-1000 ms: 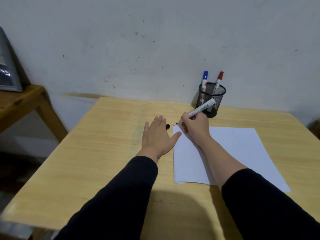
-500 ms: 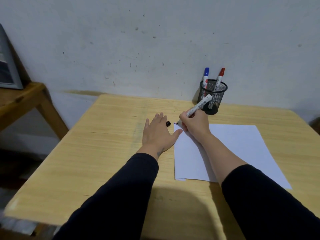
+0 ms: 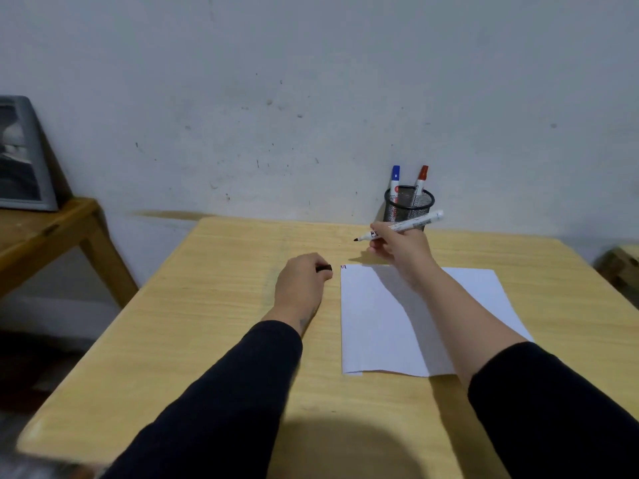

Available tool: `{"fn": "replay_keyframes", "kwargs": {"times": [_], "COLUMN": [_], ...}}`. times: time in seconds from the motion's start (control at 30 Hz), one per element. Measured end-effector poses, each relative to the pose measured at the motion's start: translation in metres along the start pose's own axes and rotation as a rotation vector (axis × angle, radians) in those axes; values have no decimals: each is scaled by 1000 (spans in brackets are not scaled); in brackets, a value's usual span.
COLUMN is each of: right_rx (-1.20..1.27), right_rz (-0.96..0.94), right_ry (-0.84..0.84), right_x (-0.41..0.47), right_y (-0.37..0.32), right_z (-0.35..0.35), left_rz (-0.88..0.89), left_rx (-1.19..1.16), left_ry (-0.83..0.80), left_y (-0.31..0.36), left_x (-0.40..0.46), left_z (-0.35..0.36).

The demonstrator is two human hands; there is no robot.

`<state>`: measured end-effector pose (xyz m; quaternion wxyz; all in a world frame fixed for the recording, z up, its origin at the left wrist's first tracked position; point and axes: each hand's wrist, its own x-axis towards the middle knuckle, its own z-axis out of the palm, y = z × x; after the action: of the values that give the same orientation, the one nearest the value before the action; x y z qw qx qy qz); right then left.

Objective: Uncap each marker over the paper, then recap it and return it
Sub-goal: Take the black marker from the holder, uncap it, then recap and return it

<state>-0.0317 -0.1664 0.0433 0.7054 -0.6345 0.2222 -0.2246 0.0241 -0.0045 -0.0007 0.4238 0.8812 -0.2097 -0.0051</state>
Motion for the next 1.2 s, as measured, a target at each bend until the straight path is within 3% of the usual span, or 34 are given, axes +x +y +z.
{"fn": "replay_keyframes", "kwargs": {"times": [0.13,0.27,0.63,1.07,1.13,1.2], "right_rx": [136,143,159,165,93,-212], "right_rz": [-16,-40,-129,-85,-59,-74], "right_ry": [-49,-39,-51,8,26,94], "right_x": [-9,-14,-38,-38,-39,-40], "right_y": [-20,-46,-80,-59,-59,-62], "right_z": [-8,-20,-42,-40,-39,-39], "left_rz": [64,158,256,244,227,204], "left_rx": [-329,-444,-439,-328,-337,-338], "left_ry": [51,36,-14,-30,-16,22], "left_y": [32,68,114,116,115,116], "left_x": [9,22,17,8,9,14], "left_z": [-12,-20,-15,-6,-5,-6]}}
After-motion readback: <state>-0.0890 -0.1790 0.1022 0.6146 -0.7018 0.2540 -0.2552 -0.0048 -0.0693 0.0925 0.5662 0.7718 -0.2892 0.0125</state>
